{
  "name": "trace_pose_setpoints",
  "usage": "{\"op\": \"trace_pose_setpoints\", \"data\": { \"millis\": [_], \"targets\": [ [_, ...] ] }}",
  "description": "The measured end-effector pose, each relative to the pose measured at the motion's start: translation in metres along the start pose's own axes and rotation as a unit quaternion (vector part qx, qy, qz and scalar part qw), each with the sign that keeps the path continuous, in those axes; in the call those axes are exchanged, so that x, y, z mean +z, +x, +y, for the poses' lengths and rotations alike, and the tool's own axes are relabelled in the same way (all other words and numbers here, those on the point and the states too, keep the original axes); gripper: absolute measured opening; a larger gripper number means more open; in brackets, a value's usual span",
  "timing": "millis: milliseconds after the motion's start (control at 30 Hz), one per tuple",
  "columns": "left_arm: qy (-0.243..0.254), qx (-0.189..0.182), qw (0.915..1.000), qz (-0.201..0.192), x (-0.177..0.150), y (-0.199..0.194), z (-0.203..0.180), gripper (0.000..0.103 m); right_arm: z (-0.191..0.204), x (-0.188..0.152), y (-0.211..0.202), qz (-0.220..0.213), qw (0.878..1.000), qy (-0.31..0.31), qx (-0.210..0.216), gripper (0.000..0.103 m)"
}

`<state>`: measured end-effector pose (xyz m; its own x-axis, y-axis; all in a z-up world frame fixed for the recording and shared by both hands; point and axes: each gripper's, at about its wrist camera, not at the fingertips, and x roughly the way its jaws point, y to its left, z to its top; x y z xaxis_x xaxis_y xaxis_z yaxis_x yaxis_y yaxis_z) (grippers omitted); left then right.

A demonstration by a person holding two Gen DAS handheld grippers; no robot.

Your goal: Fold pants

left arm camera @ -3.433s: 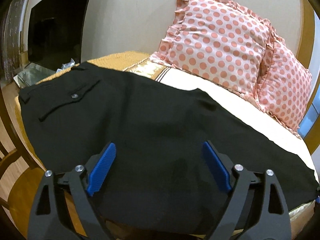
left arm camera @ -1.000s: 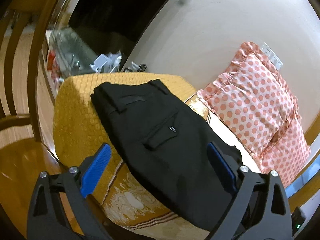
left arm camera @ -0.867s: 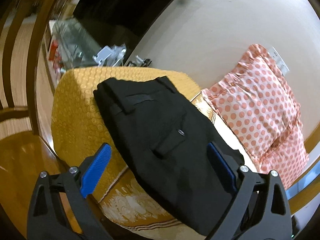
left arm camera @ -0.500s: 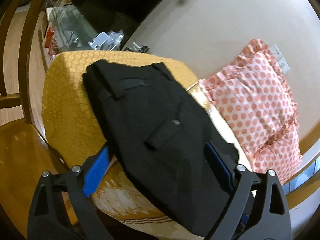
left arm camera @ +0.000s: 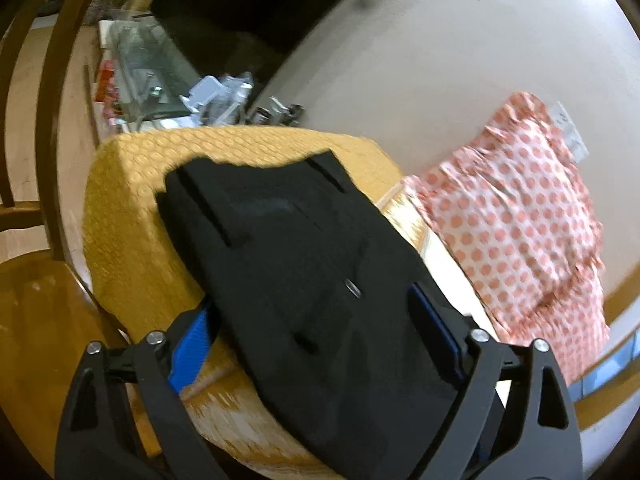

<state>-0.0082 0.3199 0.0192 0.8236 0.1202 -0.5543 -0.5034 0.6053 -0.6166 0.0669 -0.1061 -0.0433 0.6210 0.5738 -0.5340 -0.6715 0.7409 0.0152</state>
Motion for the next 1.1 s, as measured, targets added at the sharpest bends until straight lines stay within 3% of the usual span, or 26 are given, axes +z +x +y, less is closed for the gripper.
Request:
{"op": "trace_pose_setpoints", "data": {
  "millis": [133,267,367,533,767,967,1067,1100],
  "targets": [
    [-0.023,0.010,0.9997,-0.002,0.009,0.006,0.009,0.064,-0.004,-0.002,-0.004,-0.007,1.000,0.014,0.014,0.061],
    [-0.018,0.040,0.9990,0.002,0.009,0.008,0.013,0.027,-0.017,-0.003,-0.018,-0.024,0.998,0.050,0.029,0.062],
    [-0.003,0.048,0.9988,-0.005,0.009,0.004,0.011,0.015,-0.029,-0.003,-0.028,-0.034,0.997,0.067,0.025,0.067],
    [0.087,0.067,0.9930,-0.044,0.003,-0.011,-0.027,0.011,-0.044,-0.005,-0.038,-0.042,0.995,0.090,0.018,0.068],
    [0.136,0.044,0.9885,-0.049,-0.002,-0.018,-0.072,0.010,-0.057,-0.012,-0.048,-0.051,0.992,0.112,0.015,0.068],
    [0.199,-0.013,0.9789,-0.044,-0.019,-0.028,-0.137,0.009,-0.081,-0.021,-0.072,-0.077,0.986,0.145,-0.007,0.068],
    [0.249,-0.067,0.9655,-0.036,-0.037,-0.038,-0.189,0.009,-0.099,-0.026,-0.092,-0.093,0.981,0.166,-0.031,0.068],
    [0.278,-0.091,0.9558,-0.034,-0.050,-0.041,-0.214,0.009,-0.104,-0.028,-0.098,-0.098,0.979,0.172,-0.040,0.068]
  ]
}}
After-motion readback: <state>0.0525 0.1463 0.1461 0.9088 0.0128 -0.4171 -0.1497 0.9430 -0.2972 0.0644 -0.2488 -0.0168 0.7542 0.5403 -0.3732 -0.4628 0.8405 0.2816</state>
